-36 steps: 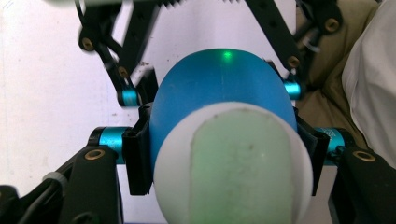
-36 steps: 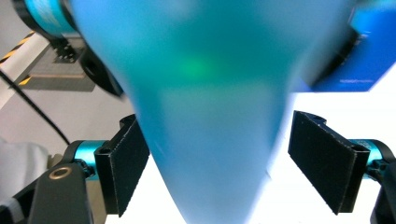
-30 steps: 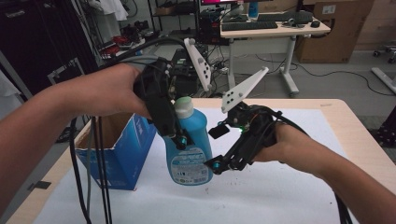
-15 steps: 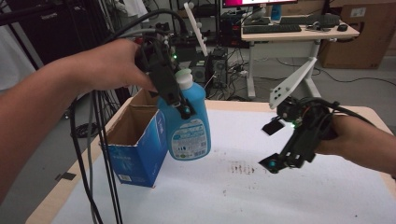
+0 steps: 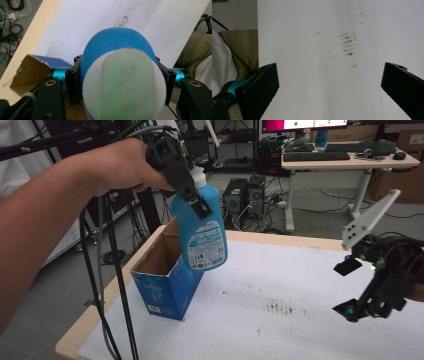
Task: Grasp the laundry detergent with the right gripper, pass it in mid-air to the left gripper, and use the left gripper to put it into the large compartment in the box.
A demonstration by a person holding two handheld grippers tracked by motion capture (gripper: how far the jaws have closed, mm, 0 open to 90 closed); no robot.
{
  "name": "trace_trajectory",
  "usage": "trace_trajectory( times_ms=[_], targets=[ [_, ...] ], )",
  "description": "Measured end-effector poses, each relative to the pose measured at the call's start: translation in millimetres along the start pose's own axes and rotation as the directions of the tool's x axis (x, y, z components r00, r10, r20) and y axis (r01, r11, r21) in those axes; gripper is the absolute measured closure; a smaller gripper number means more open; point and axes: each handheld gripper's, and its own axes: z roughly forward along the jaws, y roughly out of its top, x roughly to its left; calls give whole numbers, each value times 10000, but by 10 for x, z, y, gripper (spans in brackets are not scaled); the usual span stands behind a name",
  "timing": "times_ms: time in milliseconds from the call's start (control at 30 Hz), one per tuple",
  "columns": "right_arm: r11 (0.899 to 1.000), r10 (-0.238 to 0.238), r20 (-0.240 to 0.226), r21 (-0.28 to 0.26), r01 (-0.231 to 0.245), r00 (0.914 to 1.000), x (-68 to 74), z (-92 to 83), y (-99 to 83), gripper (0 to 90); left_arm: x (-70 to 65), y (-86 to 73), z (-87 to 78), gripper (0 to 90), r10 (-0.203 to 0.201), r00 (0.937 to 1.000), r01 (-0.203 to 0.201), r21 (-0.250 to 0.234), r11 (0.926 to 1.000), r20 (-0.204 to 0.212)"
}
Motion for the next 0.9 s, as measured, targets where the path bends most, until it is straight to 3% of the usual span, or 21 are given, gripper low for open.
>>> trace_trajectory(
  times_ms=[133,167,200,400,567,900],
  targets=[
    [10000,85,110,30,-85,9999,-10,-15,-32,8,81,-112,-80,377,-609,9979,606,-165,9980,-223],
    [10000,85,110,30,-85,9999,-10,-15,-32,8,81,-112,-80,377,-609,9979,606,-165,9980,-223],
    [9998,122,262,183,-127,9996,-23,-10,-53,8,111,-160,-117,377,-895,9955,888,-239,9958,-319],
    [9993,302,243,230,-307,9992,-62,-6,-86,8,184,-304,-213,377,-1368,9884,1359,-174,9906,-664],
    [9991,380,-4,211,-380,9993,-89,-32,-115,8,276,-495,-279,377,-1948,9755,1939,-185,9808,-1023],
    [9984,511,-103,230,-509,9986,-117,-75,-177,8,439,-721,-216,378,-2330,9618,2333,-149,9723,-1436]
  ],
)
